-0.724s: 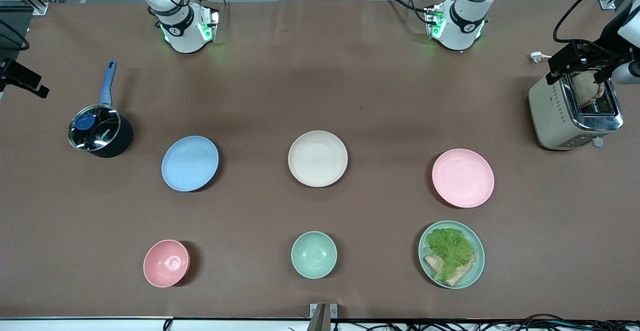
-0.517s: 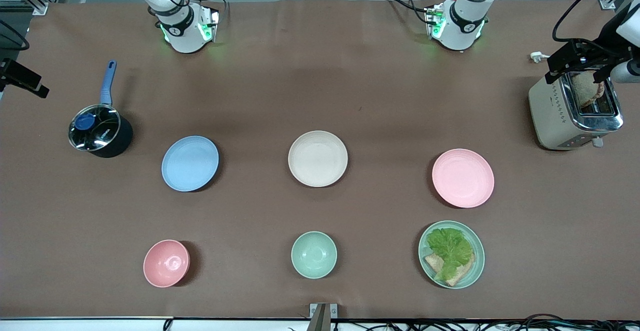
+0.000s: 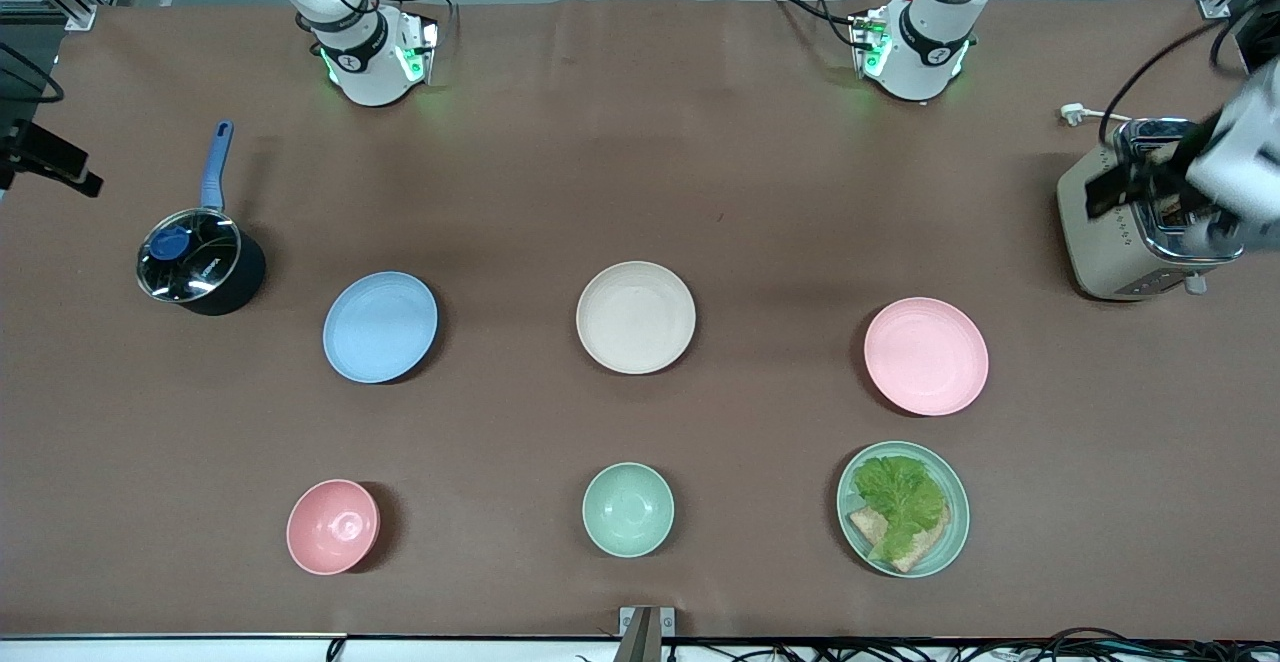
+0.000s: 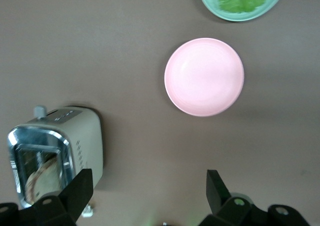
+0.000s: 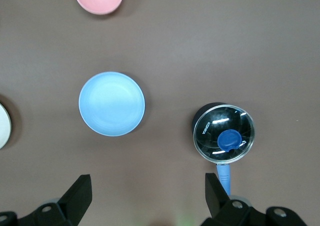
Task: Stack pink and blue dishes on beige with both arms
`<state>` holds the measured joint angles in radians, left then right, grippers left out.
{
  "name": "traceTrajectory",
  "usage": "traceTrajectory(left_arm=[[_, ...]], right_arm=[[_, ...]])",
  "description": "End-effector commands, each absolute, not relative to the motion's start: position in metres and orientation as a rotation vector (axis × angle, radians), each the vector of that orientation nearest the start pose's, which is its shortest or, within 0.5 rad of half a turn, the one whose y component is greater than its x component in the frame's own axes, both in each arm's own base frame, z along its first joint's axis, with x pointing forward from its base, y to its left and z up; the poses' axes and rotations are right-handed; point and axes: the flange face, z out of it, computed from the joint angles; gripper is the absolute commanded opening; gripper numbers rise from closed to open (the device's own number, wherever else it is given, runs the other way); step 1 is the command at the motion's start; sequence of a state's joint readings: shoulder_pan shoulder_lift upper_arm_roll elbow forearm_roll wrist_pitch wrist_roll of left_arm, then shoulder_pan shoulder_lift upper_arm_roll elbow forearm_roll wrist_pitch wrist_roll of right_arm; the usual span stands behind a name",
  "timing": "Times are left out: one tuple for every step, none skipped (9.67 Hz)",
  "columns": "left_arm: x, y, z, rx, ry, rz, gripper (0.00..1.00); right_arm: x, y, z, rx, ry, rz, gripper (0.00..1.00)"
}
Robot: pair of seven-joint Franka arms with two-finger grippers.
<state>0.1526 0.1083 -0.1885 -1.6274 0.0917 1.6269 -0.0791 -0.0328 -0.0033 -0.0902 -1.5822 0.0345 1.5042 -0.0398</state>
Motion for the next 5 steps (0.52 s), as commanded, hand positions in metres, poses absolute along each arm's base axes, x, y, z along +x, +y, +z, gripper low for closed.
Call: traceTrajectory(left_arm=[[0.600, 0.044, 0.406, -3.082, -0.113, 0.198, 1.00], [0.608, 0.049, 0.362, -3.103, -0.078, 0.209, 1.00], [0.613, 0.054, 0.316, -3.124, -0.019, 0.258, 1.00], [0.618, 0.054, 0.286, -3.142, -0.011, 0.257, 1.00], [0.621, 0.052, 0.260, -3.170, -0.029, 0.263, 0.95]], right_arm=[[0.556, -0.071, 0.532, -3.028, 0.046, 0.179, 1.00], [0.558, -0.073, 0.491, -2.992, -0.011, 0.167, 1.00], [0.564, -0.076, 0.449, -2.953, -0.044, 0.157, 1.00], [0.573, -0.078, 0.408, -2.929, -0.090, 0.131, 1.00], [0.578, -0.081, 0.368, -2.880, -0.105, 0.095, 1.00]])
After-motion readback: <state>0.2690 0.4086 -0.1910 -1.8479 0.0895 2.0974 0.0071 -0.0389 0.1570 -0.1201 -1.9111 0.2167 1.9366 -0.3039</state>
